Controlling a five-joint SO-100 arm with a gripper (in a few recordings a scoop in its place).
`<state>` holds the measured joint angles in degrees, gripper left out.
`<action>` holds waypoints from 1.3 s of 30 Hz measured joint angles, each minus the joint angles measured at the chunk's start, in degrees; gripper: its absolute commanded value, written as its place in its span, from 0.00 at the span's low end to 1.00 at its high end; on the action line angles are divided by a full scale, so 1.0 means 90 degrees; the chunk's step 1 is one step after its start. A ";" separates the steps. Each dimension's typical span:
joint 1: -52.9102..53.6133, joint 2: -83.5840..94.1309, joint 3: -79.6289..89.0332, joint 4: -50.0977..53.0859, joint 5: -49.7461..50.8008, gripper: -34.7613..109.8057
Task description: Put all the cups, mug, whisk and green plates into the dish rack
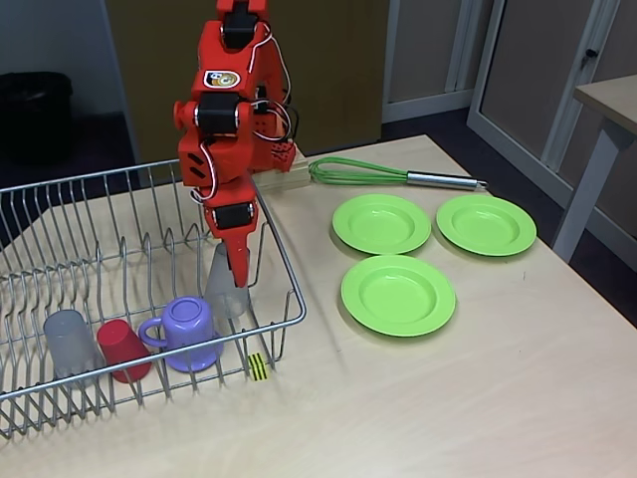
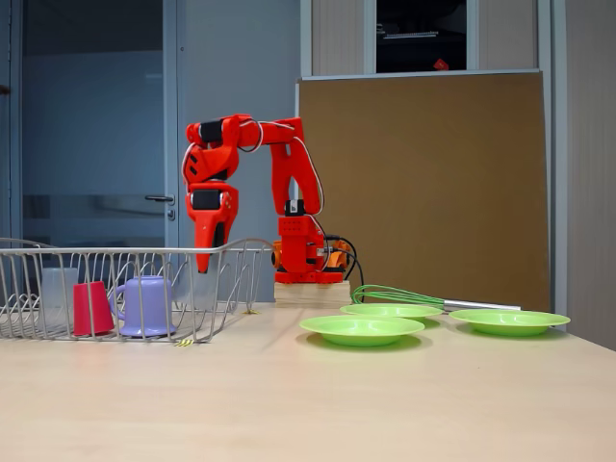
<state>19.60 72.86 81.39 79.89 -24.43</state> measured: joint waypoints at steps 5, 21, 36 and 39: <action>-0.0068 -0.0273 -0.0352 -0.0020 -0.0156 0.37; -0.0117 -0.0898 -0.0762 0.0029 -0.0312 0.39; -0.0088 -0.1377 -0.1260 0.0303 -0.0430 0.53; -0.0098 -0.1377 -0.1338 0.0371 -0.0430 0.53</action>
<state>18.72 60.47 69.35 83.23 -28.30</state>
